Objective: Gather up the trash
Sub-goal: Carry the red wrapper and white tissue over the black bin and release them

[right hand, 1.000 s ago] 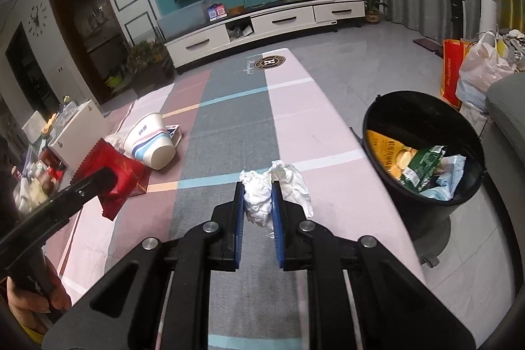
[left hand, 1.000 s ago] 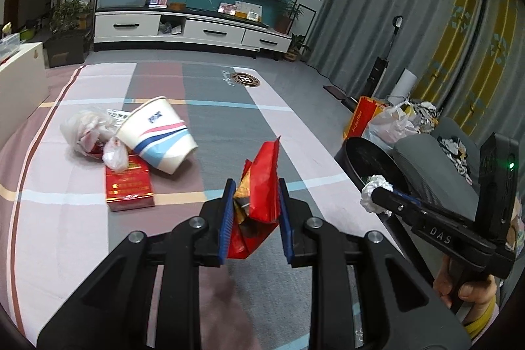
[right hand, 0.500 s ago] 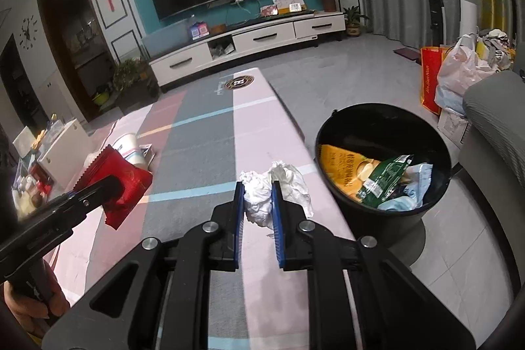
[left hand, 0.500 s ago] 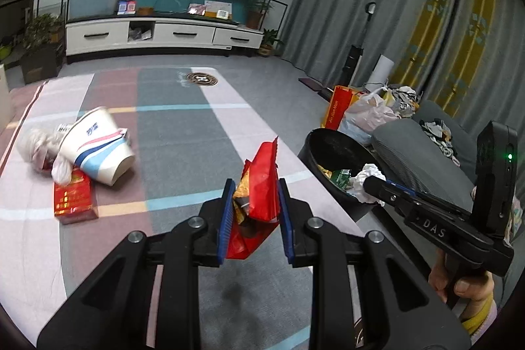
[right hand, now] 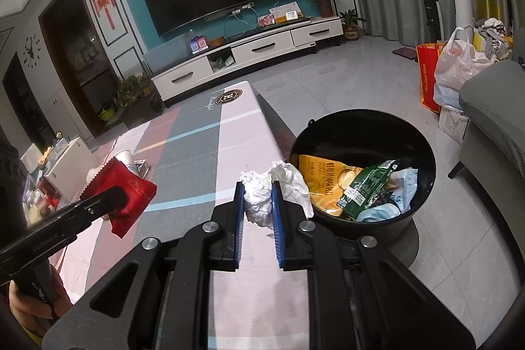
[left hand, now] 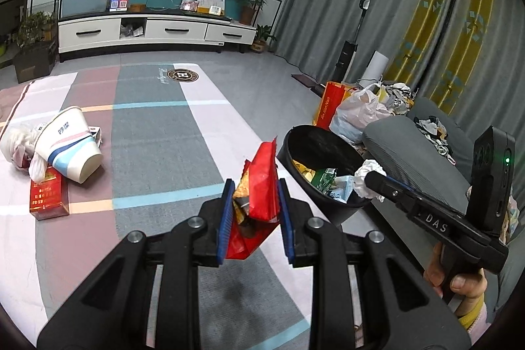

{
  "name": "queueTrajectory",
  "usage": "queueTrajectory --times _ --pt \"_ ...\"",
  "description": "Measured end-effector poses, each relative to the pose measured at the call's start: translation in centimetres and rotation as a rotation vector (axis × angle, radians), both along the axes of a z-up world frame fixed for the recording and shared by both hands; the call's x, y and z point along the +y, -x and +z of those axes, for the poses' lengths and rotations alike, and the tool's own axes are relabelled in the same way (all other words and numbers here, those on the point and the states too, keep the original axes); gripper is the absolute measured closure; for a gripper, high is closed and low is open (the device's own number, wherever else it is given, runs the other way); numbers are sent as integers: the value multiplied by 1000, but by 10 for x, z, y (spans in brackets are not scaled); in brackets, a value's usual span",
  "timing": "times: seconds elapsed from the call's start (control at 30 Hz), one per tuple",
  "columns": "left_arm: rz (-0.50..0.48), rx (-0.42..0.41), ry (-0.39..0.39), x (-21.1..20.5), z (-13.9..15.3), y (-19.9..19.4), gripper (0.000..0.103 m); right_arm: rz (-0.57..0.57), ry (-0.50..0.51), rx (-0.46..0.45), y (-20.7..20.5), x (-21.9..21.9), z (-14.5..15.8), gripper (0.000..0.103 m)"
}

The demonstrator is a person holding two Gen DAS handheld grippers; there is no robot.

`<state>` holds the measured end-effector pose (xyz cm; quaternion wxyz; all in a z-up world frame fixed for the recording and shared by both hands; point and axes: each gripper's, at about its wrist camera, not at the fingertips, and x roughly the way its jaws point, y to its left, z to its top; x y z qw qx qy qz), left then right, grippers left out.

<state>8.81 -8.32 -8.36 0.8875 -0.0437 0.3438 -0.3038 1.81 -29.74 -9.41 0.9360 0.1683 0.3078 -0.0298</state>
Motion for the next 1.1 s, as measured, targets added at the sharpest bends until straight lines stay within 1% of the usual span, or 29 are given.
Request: queueTrajectory --times 0.1,0.2,0.37,0.47,0.6,0.7,0.8,0.9,0.93,1.0,1.03,1.07,1.1 --pt "-7 -5 -8 -9 2 1 76 0 -12 -7 2 -8 -1 87" --pt "-24 16 1 -21 -1 0 76 -17 -18 -11 3 -19 -3 87" --pt "-54 36 -7 -49 -4 -7 76 -52 -25 -14 9 -41 -6 86" --pt "-90 35 -10 -74 -3 -14 76 -86 -23 -11 11 -60 -7 86" --pt "-143 35 -21 -111 -2 -23 76 -102 -20 -12 9 -81 -7 86" --pt "-182 48 -17 -142 -6 -37 75 -94 -29 12 -7 -99 -14 86" --pt "-194 71 -19 -166 -14 -52 75 -102 -67 40 -20 -114 -27 85" --pt "-175 87 -44 -185 -26 -69 68 -116 -104 51 -30 -130 -40 81" --pt "-169 93 -47 -189 -30 -73 63 -131 -114 58 -34 -137 -45 81" --pt "-180 120 -33 -199 -39 -82 61 -140 -126 70 -41 -145 -52 80" --pt "-180 127 -31 -201 -42 -84 55 -141 -134 74 -43 -147 -55 78" --pt "-174 131 -33 -204 -44 -87 50 -139 -141 78 -45 -149 -57 73" --pt "-169 137 -32 -205 -46 -89 48 -139 -150 83 -46 -151 -58 70"
